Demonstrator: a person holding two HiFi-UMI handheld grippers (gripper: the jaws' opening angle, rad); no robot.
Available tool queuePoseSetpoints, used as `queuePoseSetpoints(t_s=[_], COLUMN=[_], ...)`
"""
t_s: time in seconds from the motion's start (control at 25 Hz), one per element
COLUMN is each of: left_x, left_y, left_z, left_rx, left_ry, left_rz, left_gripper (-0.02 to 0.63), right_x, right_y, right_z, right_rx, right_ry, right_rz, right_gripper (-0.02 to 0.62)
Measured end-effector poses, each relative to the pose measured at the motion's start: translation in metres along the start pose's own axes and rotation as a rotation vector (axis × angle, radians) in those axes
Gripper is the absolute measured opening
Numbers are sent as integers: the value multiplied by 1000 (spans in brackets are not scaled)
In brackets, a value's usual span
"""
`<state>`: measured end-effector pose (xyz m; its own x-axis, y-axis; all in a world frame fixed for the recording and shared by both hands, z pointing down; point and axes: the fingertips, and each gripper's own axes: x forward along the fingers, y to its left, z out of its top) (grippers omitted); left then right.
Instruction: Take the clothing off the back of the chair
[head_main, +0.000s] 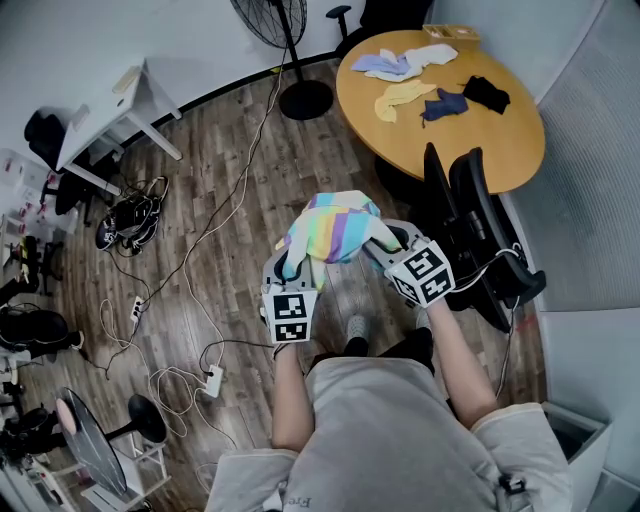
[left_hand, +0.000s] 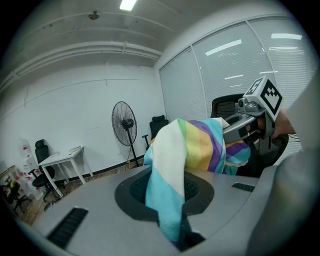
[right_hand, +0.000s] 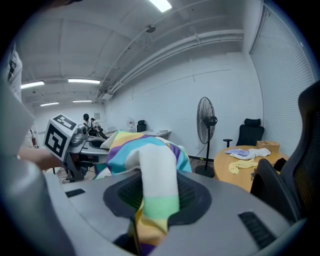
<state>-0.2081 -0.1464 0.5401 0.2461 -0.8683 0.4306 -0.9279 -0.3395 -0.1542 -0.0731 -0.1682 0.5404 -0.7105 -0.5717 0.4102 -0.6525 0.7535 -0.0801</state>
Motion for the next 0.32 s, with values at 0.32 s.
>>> queuePoseSetpoints(t_s=[0.32], left_x=[0], left_y=[3], left_z=[1], left_rx=[4], left_ry=[-4], left_rz=[2], left_gripper=[72], right_x=[2], right_y=[1], right_z=[2], right_rx=[-10], right_ry=[-1], right_rz=[-3], right_gripper=[124])
